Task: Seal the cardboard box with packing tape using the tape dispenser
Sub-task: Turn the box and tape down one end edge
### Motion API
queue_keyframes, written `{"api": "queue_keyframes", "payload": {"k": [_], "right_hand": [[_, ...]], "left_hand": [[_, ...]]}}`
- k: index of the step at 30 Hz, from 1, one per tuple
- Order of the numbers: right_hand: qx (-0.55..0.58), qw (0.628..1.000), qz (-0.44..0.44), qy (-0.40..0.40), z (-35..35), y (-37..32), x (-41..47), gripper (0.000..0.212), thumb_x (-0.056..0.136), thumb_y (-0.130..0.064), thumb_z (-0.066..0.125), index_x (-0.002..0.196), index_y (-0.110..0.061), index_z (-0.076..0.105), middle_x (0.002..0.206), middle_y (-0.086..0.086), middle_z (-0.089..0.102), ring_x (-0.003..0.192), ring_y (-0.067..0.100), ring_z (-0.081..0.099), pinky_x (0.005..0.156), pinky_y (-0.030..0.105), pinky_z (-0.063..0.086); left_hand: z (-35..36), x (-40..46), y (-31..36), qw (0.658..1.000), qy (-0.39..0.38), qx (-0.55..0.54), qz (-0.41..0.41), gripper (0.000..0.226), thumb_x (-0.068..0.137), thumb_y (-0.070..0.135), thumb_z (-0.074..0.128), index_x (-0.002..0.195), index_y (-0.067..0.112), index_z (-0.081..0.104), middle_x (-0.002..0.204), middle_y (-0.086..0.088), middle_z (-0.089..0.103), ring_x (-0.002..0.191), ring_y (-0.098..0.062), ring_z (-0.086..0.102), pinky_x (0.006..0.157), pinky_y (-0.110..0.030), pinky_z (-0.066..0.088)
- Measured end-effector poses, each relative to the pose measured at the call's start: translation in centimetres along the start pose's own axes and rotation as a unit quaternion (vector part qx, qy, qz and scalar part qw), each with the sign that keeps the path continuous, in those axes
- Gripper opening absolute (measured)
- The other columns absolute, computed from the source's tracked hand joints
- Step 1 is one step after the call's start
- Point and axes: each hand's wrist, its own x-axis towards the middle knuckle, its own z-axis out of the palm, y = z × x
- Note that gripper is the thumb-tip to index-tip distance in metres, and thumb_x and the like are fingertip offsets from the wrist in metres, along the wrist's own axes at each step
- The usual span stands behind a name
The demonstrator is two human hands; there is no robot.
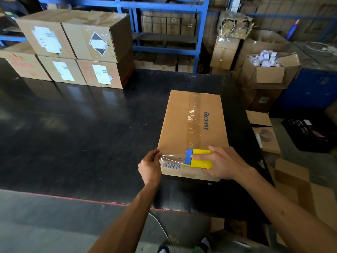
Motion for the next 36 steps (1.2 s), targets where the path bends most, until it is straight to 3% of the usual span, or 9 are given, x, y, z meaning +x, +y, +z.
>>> {"api": "queue_keyframes", "payload": {"k": [7,10,12,14,17,20,22,26,36], "right_hand": [[0.007,1.0,0.015,-0.023,-0.5,-0.3,0.2,0.053,0.088,-0.065,0.046,0.14,-0.058,0.035,0.106,0.0,0.052,0.097,0.022,0.059,0.07,0.03,0.04],[0.006,0.999,0.018,-0.03,-0.7,-0.5,0.3,0.053,0.089,-0.064,0.047,0.14,-0.058,0.036,0.106,0.0,0.053,0.098,0.021,0.058,0.068,0.028,0.037],[0.009,0.999,0.021,-0.024,-0.8,-0.6,0.3,0.052,0.088,-0.065,0.048,0.138,-0.057,0.039,0.104,0.0,0.053,0.097,0.021,0.059,0.069,0.028,0.038],[0.012,0.999,0.025,-0.023,-0.9,-0.8,0.4,0.052,0.087,-0.066,0.048,0.138,-0.057,0.04,0.103,-0.001,0.054,0.097,0.021,0.059,0.073,0.03,0.044],[0.013,0.999,0.028,-0.031,-0.7,-0.9,0.6,0.053,0.087,-0.065,0.048,0.138,-0.057,0.039,0.106,0.001,0.056,0.099,0.022,0.059,0.079,0.034,0.049],[0.006,0.999,0.027,-0.03,-0.5,-0.9,0.7,0.054,0.086,-0.065,0.048,0.139,-0.057,0.038,0.108,0.001,0.056,0.101,0.023,0.059,0.081,0.035,0.049],[0.004,0.999,0.028,-0.028,-0.5,-0.9,0.7,0.054,0.086,-0.065,0.049,0.138,-0.058,0.038,0.109,0.002,0.057,0.101,0.024,0.06,0.08,0.035,0.048],[-0.007,0.999,0.031,-0.034,-0.2,-1.1,1.0,0.054,0.086,-0.064,0.049,0.138,-0.059,0.037,0.111,0.002,0.057,0.101,0.026,0.06,0.08,0.036,0.049],[-0.011,0.998,0.038,-0.047,-0.4,-1.6,1.9,0.051,0.084,-0.064,0.051,0.135,-0.058,0.043,0.112,0.002,0.058,0.103,0.027,0.06,0.083,0.038,0.049]], "left_hand": [[0.4,0.9,-1.0,1.0,0.001,-0.001,-0.014,0.023,0.089,0.022,0.075,0.112,0.019,0.077,0.098,-0.002,0.079,0.089,-0.02,0.074,0.085,-0.032,0.057],[0.0,1.6,-1.0,0.999,-0.027,0.008,0.017,0.062,0.088,0.023,0.076,0.145,0.024,0.053,0.104,-0.003,0.079,0.086,-0.016,0.073,0.086,-0.035,0.057],[-0.4,2.4,-1.4,0.986,-0.041,0.112,0.113,0.078,0.087,0.025,0.077,0.155,0.024,0.038,0.134,-0.008,0.066,0.088,-0.02,0.072,0.082,-0.037,0.055],[-1.1,3.1,-2.3,0.928,-0.03,0.237,0.285,0.069,0.091,0.027,0.074,0.152,0.016,0.043,0.155,-0.014,0.044,0.107,-0.035,0.067,0.088,-0.045,0.053],[-1.8,4.0,-3.5,0.789,-0.078,0.252,0.555,0.05,0.102,0.031,0.056,0.146,0.01,0.048,0.153,-0.019,0.044,0.132,-0.038,0.053,0.111,-0.05,0.039],[-1.8,5.3,-3.6,0.692,-0.18,0.257,0.65,0.053,0.097,0.023,0.059,0.145,0.008,0.045,0.15,-0.015,0.049,0.138,-0.031,0.049,0.121,-0.043,0.027],[-1.6,6.5,-3.6,0.662,-0.226,0.28,0.658,0.058,0.093,0.017,0.065,0.146,0.008,0.042,0.149,-0.015,0.05,0.137,-0.03,0.049,0.12,-0.042,0.03],[-2.2,7.6,-3.5,0.687,-0.288,0.271,0.609,0.083,0.077,0.006,0.085,0.146,0.009,0.039,0.147,-0.016,0.053,0.133,-0.032,0.053,0.108,-0.05,0.044],[-2.0,8.3,-4.5,0.718,-0.336,0.265,0.549,0.092,0.072,0.001,0.088,0.148,0.018,0.04,0.151,-0.003,0.046,0.138,-0.02,0.046,0.118,-0.033,0.032]]}}
